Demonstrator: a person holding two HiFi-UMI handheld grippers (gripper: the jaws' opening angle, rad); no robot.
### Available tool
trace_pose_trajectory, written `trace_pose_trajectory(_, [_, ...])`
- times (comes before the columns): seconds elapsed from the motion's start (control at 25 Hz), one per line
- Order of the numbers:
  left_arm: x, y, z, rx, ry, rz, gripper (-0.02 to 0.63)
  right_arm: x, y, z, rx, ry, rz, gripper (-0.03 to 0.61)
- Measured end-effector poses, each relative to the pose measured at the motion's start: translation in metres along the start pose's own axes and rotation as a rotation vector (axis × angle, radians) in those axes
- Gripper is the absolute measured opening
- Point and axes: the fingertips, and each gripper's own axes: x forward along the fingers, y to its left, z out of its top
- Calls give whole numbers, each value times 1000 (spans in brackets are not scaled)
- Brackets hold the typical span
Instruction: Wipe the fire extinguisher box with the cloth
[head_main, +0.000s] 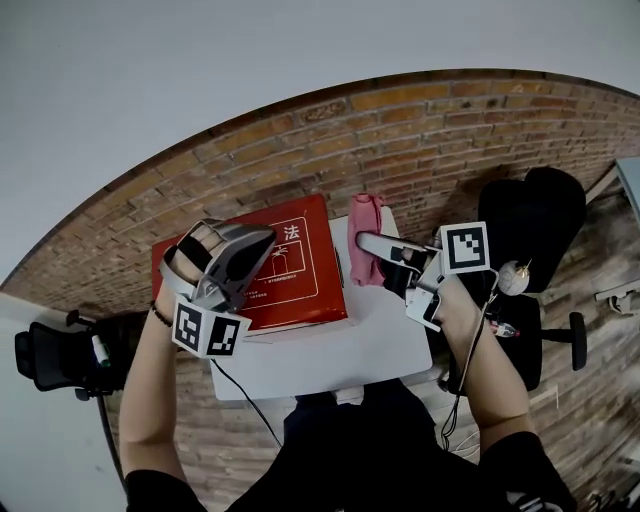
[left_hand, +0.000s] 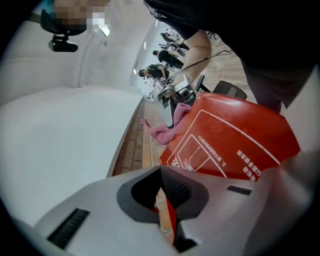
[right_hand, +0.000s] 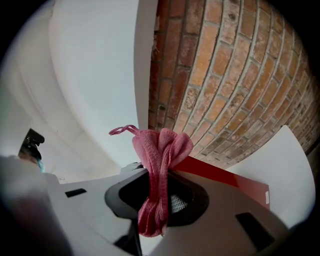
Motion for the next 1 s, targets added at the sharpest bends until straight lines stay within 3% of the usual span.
trace_pose_trajectory(0.36, [11,-13,-4,-151,-24,-199,31,21,-51,-5,88,87,-12,100])
trace_pose_trajectory(1.0, [12,-13,-4,-173,-29,-196,31,46,-41,-4,163,151,126,100])
